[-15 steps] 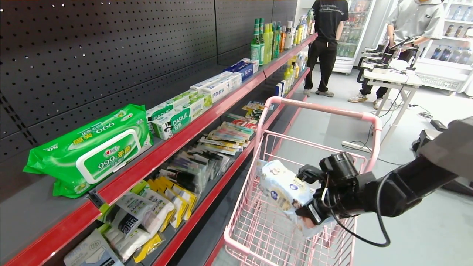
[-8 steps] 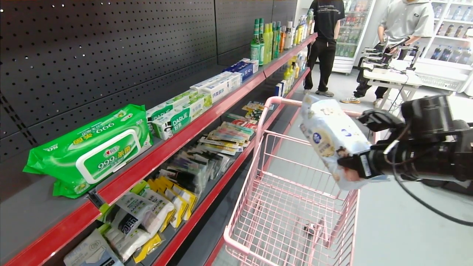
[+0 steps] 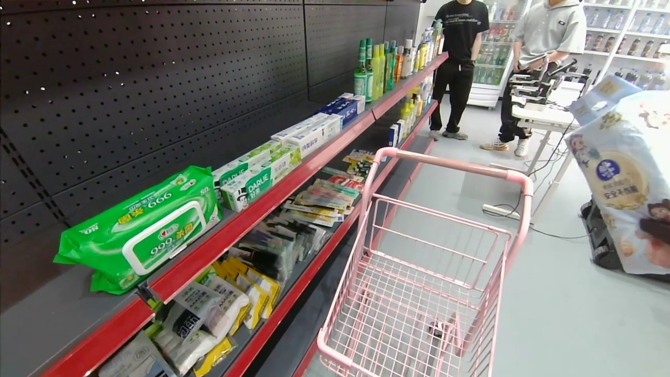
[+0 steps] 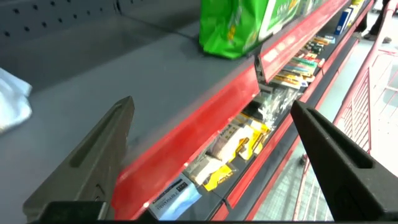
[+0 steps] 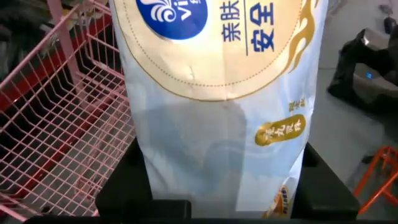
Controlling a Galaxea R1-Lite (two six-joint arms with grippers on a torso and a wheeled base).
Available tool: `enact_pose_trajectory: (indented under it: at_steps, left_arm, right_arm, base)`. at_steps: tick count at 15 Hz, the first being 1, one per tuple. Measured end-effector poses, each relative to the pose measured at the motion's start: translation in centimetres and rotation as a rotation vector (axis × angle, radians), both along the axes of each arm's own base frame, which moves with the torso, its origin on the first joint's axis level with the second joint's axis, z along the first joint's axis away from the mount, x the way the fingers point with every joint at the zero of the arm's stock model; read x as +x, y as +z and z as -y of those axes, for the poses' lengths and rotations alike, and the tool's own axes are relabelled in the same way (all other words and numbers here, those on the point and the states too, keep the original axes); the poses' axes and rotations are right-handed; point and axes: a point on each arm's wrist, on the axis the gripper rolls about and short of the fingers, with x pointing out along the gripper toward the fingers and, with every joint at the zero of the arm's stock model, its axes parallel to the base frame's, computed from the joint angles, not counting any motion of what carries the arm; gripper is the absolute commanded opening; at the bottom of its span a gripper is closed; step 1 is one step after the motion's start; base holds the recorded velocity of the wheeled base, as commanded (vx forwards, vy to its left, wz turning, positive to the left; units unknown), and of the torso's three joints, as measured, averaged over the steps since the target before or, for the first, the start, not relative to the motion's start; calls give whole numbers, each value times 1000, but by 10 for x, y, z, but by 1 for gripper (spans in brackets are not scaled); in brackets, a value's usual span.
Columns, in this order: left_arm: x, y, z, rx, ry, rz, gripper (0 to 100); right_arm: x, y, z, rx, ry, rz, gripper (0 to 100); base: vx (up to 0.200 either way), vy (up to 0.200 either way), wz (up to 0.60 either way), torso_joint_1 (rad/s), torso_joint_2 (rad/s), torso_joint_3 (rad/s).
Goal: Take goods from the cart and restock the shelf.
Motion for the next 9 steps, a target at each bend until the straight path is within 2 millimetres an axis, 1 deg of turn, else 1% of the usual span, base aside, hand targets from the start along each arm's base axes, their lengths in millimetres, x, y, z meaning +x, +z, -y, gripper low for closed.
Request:
enact_pose_trajectory:
  at_steps: [2,4,6,9]
  left_arm:
    - [0,0,0,0,0,0,100]
    - [0,0,0,0,0,-1,100]
    - [0,0,0,-1,0,-1,100]
    - [0,0,0,0,0,-1,100]
  right_arm:
    - [-13,9,-3,-43,9,60,0]
    - [-16,19,-5,-66,26,97,0]
    - [-10,26,-6,-81,50,108,0]
    - [2,25,-6,-112,84,80,0]
  base:
    - [0,0,0,178,-420,-241]
    - [0,0,0,173,-393,-220]
    - [0,0,0,171,-373,-217]
    - [0,0,0,167,-367,-198]
